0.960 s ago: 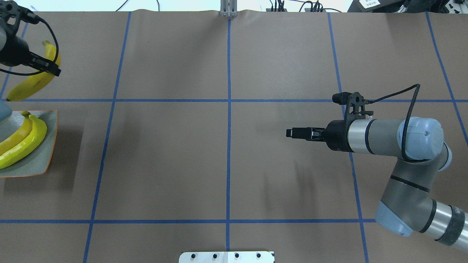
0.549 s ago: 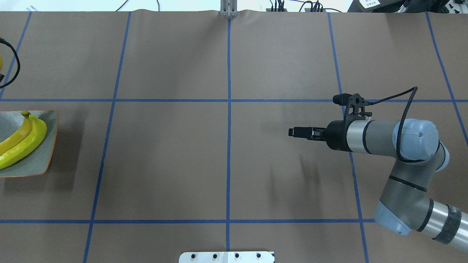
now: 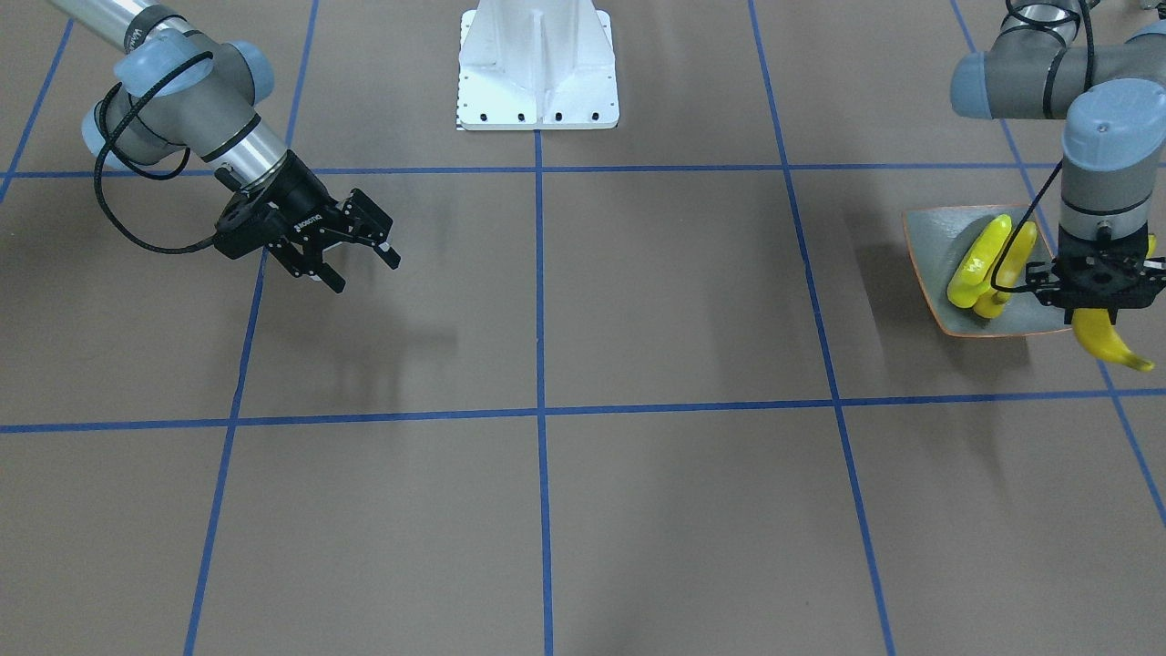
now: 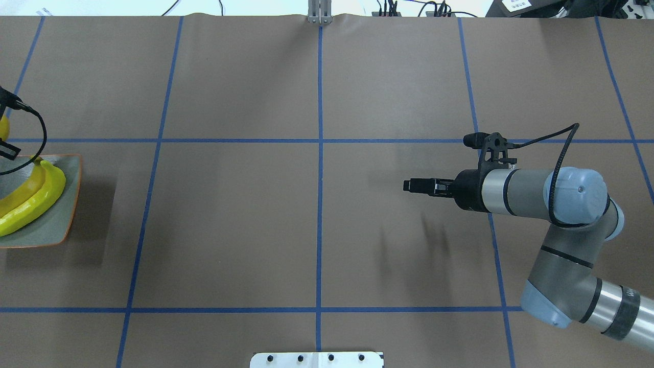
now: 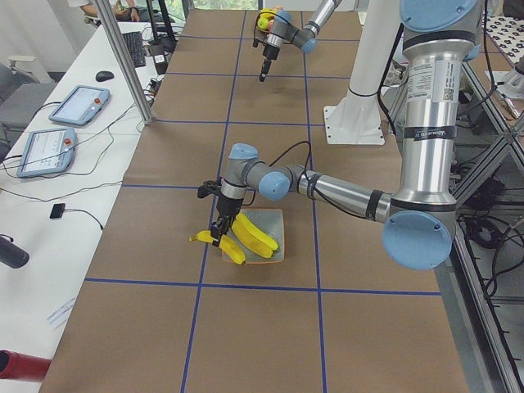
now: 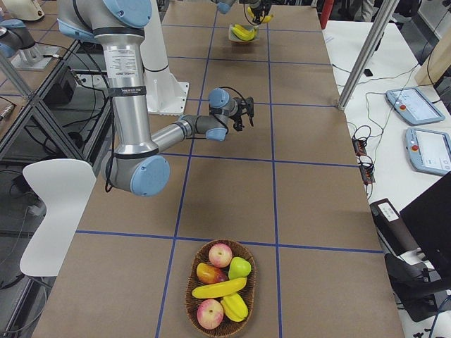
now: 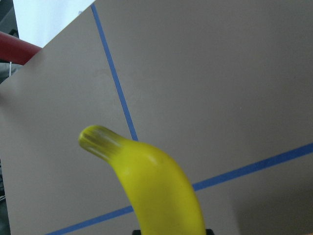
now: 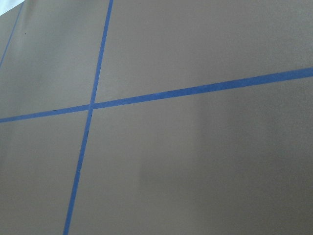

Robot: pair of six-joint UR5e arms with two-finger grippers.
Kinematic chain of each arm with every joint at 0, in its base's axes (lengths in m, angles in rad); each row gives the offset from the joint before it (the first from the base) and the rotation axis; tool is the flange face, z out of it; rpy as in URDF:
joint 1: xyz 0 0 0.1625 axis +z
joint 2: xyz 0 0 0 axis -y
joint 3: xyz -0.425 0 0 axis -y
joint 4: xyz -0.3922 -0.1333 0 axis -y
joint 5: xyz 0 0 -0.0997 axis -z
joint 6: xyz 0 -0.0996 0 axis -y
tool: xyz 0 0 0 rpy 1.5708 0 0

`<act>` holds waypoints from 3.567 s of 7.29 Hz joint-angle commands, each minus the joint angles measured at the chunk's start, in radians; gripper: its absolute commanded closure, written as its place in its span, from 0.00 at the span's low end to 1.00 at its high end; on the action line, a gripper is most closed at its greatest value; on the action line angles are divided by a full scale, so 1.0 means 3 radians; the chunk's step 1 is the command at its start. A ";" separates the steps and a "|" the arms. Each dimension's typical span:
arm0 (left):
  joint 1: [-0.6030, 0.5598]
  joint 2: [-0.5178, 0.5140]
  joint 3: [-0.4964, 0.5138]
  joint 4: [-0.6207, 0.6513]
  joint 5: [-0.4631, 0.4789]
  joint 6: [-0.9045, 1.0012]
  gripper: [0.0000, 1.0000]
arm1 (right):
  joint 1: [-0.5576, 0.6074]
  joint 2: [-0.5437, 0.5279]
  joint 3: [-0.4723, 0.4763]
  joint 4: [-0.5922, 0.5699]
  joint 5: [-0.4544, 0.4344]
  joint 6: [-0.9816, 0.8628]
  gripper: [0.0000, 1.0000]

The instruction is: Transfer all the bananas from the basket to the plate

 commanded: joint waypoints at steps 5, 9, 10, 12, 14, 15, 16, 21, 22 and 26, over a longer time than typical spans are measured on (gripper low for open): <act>0.0320 0.0206 -0.0132 0.0008 0.0056 -0.0308 0.98 | -0.0005 0.0007 0.0010 0.0005 -0.0002 0.0005 0.00; 0.0325 0.0196 -0.0147 0.0003 0.0056 -0.0313 0.01 | -0.0005 0.0027 0.0091 0.0026 -0.0007 0.0097 0.00; 0.0325 0.0186 -0.0182 0.0008 0.0046 -0.0308 0.01 | -0.0005 0.0028 0.0117 0.0026 -0.0007 0.0122 0.00; 0.0315 0.0186 -0.0533 0.0170 -0.0031 -0.0278 0.01 | -0.0005 0.0028 0.0127 0.0026 -0.0043 0.0128 0.00; 0.0249 0.0135 -0.1004 0.0630 -0.0215 -0.0115 0.01 | 0.0010 -0.0018 0.0147 0.0026 -0.0033 0.0123 0.00; 0.0249 0.0008 -0.1102 0.0784 -0.0367 -0.0154 0.01 | 0.0026 -0.0125 0.0193 0.0026 -0.0028 0.0123 0.00; 0.0249 -0.0110 -0.1103 0.0816 -0.0531 -0.0276 0.01 | 0.0122 -0.0328 0.0260 0.0020 -0.0018 0.0118 0.00; 0.0284 -0.0571 -0.0792 0.0811 -0.0957 -0.0881 0.00 | 0.2000 -0.1218 -0.0086 -0.0031 0.1233 -0.1263 0.00; 0.0284 -0.0612 -0.0741 0.0801 -0.0957 -0.0886 0.00 | 0.2339 -0.1367 -0.0320 -0.0031 0.1357 -0.1987 0.00; 0.0290 -0.0658 -0.0664 0.0780 -0.0962 -0.0911 0.00 | 0.3317 -0.1414 -0.1288 -0.0026 0.1833 -0.3720 0.00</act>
